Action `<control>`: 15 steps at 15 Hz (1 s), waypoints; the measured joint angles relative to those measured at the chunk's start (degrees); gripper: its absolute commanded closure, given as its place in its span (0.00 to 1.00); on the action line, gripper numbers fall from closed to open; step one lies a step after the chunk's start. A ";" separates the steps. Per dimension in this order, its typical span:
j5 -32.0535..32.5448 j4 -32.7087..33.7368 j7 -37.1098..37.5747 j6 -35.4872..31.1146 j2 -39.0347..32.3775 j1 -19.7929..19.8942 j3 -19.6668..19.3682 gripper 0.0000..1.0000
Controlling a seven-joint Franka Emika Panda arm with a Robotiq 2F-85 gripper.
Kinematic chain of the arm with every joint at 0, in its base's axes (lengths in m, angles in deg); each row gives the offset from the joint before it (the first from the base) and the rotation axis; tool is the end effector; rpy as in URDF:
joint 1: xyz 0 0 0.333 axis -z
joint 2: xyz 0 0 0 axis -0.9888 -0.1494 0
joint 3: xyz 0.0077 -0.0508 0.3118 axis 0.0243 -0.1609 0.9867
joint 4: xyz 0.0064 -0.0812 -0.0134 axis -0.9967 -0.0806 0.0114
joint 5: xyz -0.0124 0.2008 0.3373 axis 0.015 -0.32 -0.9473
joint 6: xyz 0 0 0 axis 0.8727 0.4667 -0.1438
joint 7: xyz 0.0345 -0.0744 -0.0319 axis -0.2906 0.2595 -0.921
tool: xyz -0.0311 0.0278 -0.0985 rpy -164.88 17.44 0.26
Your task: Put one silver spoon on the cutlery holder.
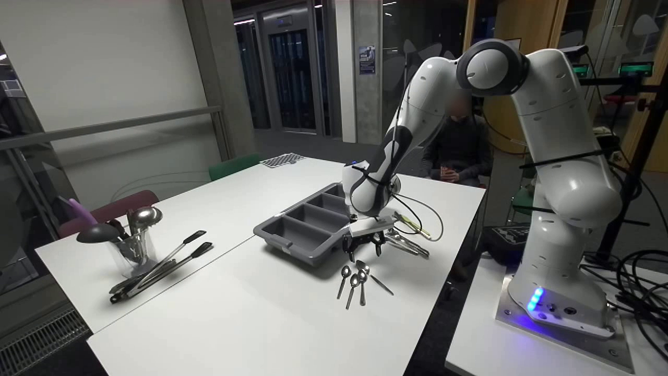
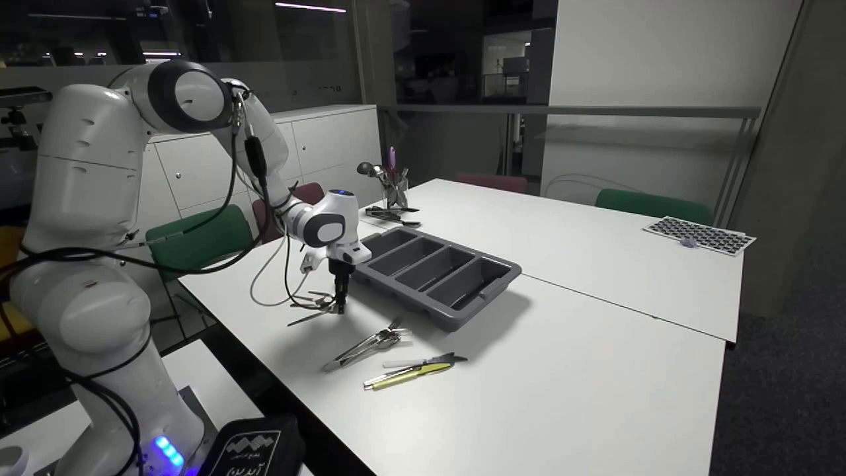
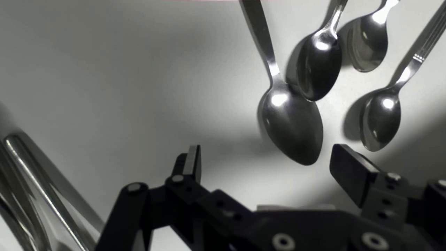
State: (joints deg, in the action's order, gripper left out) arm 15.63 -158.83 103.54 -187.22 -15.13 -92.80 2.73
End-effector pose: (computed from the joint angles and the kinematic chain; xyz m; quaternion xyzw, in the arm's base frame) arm 0.5096 0.0869 0.1558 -0.9379 0.3410 0.0634 0.0045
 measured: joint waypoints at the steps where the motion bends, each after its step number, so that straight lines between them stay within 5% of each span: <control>1: 0.00 -0.05 0.03 0.06 0.00 -0.01 0.03 0.00; 15: -0.08 -0.23 3.93 4.92 0.00 -0.74 0.07 0.00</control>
State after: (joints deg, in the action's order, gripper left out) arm 15.55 -159.06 107.47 -182.30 -15.13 -93.54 2.80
